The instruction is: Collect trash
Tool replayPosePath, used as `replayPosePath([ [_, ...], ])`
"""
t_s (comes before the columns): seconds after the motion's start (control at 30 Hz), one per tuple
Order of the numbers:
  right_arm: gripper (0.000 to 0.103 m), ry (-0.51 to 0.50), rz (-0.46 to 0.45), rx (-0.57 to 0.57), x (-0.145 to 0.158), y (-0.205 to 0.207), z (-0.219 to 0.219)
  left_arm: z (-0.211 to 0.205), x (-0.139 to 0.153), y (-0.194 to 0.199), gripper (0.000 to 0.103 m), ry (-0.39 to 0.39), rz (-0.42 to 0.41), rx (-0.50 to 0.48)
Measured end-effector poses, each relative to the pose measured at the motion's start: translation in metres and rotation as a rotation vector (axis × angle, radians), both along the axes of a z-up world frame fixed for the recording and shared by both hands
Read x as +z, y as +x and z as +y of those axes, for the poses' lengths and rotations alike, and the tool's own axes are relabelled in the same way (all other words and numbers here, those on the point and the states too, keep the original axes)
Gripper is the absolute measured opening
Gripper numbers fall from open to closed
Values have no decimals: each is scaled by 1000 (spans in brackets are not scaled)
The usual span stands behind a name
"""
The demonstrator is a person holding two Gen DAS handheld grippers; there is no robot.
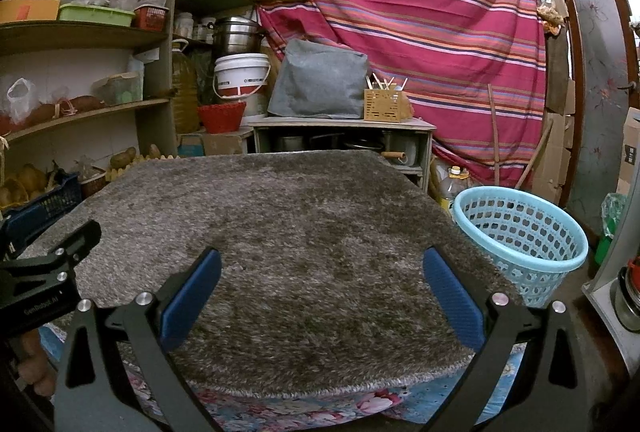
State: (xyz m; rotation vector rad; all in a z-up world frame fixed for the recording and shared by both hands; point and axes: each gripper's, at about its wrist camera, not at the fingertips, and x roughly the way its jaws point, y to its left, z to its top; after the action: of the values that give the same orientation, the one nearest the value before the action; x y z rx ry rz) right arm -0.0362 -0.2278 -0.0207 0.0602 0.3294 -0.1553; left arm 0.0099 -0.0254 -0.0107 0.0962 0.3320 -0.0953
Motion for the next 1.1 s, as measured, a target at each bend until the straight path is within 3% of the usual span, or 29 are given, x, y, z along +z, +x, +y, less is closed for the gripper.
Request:
replayPosePath([
  [1.1,99,6,3,-2,-1,1,-4,-1,2,-2,98,10,2,-2],
])
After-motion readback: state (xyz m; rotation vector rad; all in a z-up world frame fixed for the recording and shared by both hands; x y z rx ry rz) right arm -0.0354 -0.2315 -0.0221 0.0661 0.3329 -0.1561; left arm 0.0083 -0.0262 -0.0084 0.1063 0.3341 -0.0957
